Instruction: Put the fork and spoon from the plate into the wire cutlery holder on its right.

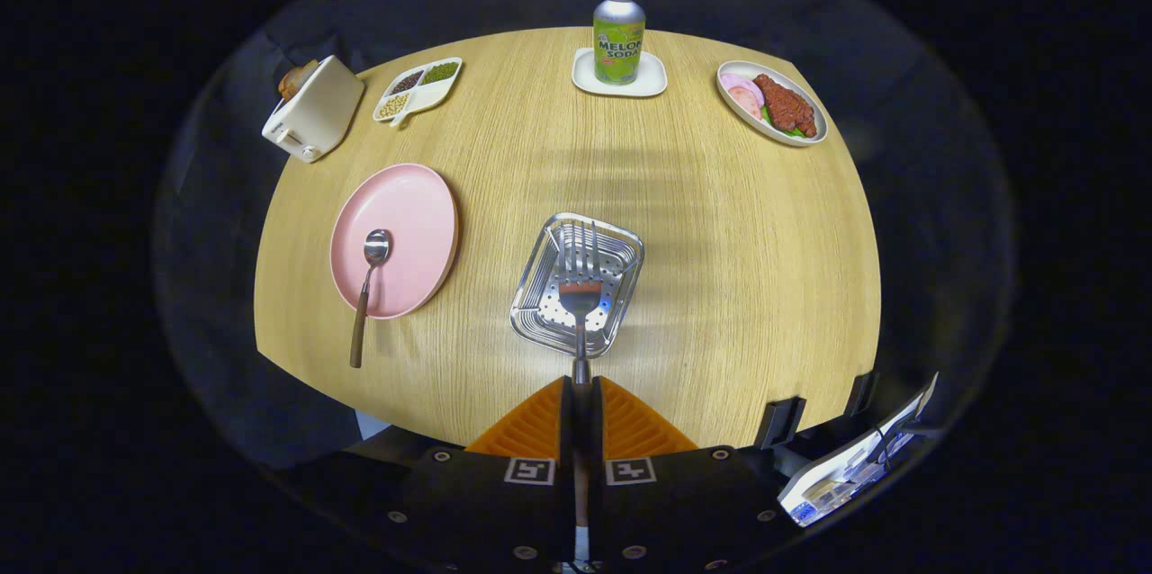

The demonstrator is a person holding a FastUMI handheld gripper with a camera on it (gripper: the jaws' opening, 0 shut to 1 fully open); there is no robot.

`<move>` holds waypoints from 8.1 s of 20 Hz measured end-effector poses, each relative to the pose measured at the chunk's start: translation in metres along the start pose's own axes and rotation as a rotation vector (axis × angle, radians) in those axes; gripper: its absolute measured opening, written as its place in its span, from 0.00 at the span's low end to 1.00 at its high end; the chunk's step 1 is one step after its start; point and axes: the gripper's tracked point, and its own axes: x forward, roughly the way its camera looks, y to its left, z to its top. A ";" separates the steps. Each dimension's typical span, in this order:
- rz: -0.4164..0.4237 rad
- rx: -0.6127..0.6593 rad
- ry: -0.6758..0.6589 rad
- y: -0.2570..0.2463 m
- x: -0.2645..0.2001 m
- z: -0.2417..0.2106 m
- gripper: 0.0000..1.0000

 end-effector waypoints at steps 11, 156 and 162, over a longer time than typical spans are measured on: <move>0.037 0.033 0.059 0.008 0.018 -0.007 0.07; 0.068 0.025 -0.229 0.002 -0.001 0.093 0.11; 0.042 0.065 -0.644 0.009 -0.046 0.138 0.26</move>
